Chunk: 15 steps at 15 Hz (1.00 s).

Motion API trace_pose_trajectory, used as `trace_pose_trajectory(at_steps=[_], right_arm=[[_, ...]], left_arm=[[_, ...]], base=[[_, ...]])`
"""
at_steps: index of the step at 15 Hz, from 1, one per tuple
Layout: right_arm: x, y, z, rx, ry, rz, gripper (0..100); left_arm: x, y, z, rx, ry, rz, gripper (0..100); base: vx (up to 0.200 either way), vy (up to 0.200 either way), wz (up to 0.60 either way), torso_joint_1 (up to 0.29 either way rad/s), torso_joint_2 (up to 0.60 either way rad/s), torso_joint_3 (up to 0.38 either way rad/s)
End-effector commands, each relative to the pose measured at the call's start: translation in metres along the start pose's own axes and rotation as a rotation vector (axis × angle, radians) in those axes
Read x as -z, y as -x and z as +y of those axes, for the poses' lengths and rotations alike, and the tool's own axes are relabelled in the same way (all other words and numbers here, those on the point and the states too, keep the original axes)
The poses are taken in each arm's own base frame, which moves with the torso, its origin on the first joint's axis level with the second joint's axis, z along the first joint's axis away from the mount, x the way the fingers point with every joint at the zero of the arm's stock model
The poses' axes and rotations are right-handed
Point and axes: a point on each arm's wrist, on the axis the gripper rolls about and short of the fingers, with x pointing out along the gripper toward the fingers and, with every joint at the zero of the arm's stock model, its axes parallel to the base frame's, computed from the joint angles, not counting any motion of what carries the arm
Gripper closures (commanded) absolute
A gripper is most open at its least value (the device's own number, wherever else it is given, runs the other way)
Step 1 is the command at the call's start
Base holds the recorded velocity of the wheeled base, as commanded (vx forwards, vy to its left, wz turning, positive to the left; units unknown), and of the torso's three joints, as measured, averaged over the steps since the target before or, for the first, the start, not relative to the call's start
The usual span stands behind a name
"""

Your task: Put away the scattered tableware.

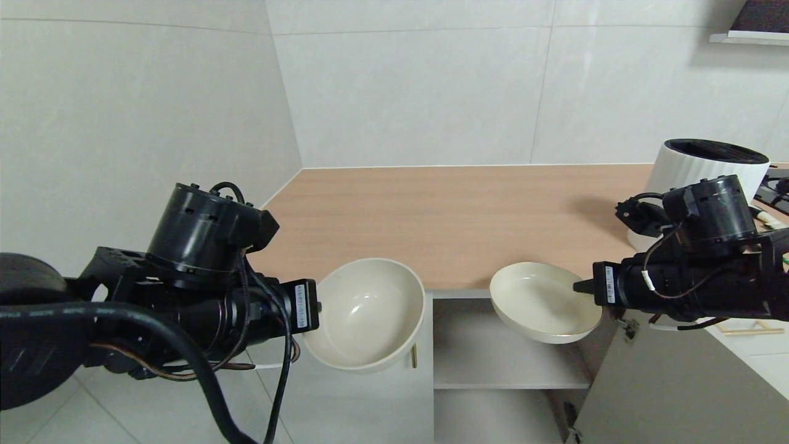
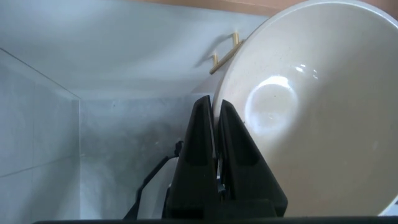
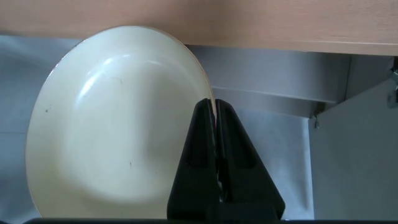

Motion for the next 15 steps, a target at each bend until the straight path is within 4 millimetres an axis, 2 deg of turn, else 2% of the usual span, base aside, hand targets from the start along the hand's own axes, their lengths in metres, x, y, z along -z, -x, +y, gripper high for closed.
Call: trace_pose_trajectory(at_steps=[1, 15], right_arm=[[0.0022, -0.0058, -0.0010, 0.007, -0.001, 0.018, 100], [0.0079, -0.0147, -0.0030, 0.016, 0.033, 0.052, 100]], left_arm=[[0.0010, -0.0027, 0.0001, -0.006, -0.001, 0.009, 100], [0.0026, -0.0084, 0.0002, -0.016, -0.004, 0.024, 100]], base=[[0.000, 0.000, 0.00, -0.090, 0.20, 0.115], [0.000, 0.000, 0.00, -0.173, 0.45, 0.274]])
